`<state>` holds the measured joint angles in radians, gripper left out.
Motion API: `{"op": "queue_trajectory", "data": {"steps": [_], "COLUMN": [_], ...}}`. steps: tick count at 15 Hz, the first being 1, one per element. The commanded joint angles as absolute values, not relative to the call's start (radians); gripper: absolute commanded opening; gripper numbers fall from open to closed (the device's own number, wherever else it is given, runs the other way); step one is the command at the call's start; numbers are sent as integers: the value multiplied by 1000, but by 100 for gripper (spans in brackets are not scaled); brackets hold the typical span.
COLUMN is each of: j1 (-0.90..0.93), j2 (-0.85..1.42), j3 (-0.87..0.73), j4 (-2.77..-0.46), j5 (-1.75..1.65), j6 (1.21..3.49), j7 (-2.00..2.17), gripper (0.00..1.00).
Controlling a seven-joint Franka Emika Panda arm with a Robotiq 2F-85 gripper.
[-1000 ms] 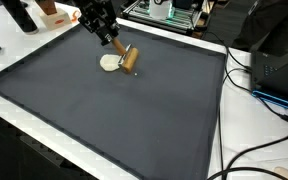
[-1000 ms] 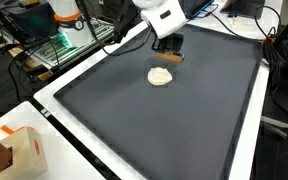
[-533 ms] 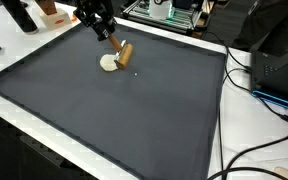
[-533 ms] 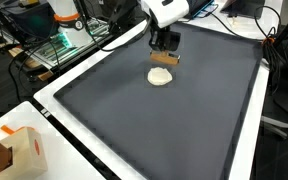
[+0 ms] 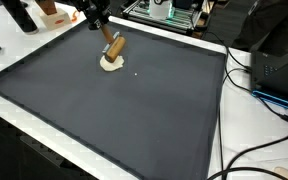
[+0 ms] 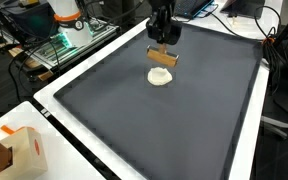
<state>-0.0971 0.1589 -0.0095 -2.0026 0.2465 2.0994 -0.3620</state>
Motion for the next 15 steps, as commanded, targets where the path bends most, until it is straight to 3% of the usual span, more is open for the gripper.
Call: {"op": "queue_trajectory", "data": {"steps": [1,8,15], "j1": [-56,-13,0], "j2": [105,110,157], "j3": [-24,-32,-41], "j4": [-2025,-2011,-2022], "j5": [83,-226,-323], "j6": [2102,2111,2177], "j7": [-159,242,466], "gripper": [24,24,24]}}
